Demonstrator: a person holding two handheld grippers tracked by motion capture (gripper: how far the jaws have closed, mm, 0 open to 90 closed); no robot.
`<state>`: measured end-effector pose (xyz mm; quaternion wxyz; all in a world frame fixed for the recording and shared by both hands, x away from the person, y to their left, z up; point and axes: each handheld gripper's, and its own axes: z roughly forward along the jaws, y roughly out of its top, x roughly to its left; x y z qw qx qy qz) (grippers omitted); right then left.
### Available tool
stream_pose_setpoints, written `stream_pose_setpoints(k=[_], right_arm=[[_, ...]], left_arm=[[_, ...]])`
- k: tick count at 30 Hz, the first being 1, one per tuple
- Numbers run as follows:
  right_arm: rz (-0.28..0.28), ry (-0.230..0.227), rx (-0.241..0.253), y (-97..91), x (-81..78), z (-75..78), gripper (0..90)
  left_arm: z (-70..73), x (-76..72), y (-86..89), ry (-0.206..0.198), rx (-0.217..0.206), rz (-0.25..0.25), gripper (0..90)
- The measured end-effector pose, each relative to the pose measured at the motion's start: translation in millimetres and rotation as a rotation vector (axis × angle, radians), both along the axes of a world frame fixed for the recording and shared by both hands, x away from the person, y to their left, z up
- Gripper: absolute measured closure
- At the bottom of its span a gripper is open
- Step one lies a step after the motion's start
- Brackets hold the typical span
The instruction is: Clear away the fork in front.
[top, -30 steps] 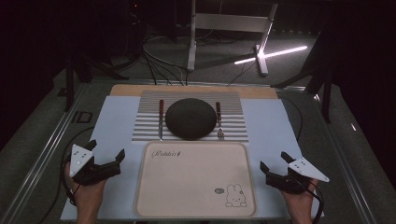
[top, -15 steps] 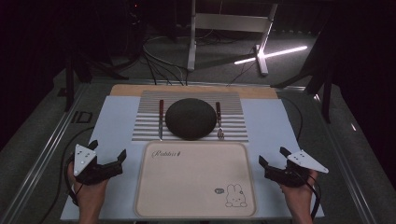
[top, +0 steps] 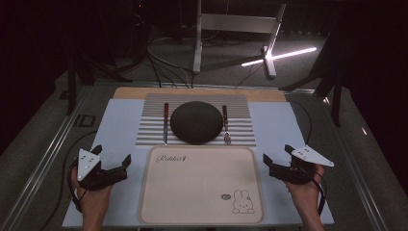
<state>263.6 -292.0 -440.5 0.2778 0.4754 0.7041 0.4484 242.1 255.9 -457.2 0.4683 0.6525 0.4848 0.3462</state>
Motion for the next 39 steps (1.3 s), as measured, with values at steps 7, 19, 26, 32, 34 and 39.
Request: stream_pose_setpoints(k=[7, 19, 26, 32, 34, 39], right_arm=[[-0.005, 0.027, 0.006, 3.4, 10.3, 1.9, 11.2], [0.016, 0.062, -0.019, 20.0, 34.7, 10.7, 11.3], [0.033, 0.081, -0.047, 32.6, 49.0, 16.5, 11.3], [0.039, 0.099, -0.055, 39.9, 62.2, 17.5, 11.3], [0.040, 0.101, -0.057, 41.4, 65.2, 18.0, 11.3], [0.048, 0.108, -0.051, 46.9, 73.9, 21.3, 11.3]], left_arm=[[-1.2, 0.9, -2.4, 0.005, 0.009, -0.009, 0.0], [-2.4, 1.5, -5.2, 0.009, 0.024, -0.014, 0.0], [-2.6, 1.8, -6.4, 0.011, 0.031, -0.019, 0.0], [-2.5, 1.6, -6.3, 0.009, 0.033, -0.018, 0.0], [-2.6, 1.6, -6.3, 0.009, 0.032, -0.018, 0.0], [-2.9, 1.8, -7.1, 0.011, 0.033, -0.019, 0.0]])
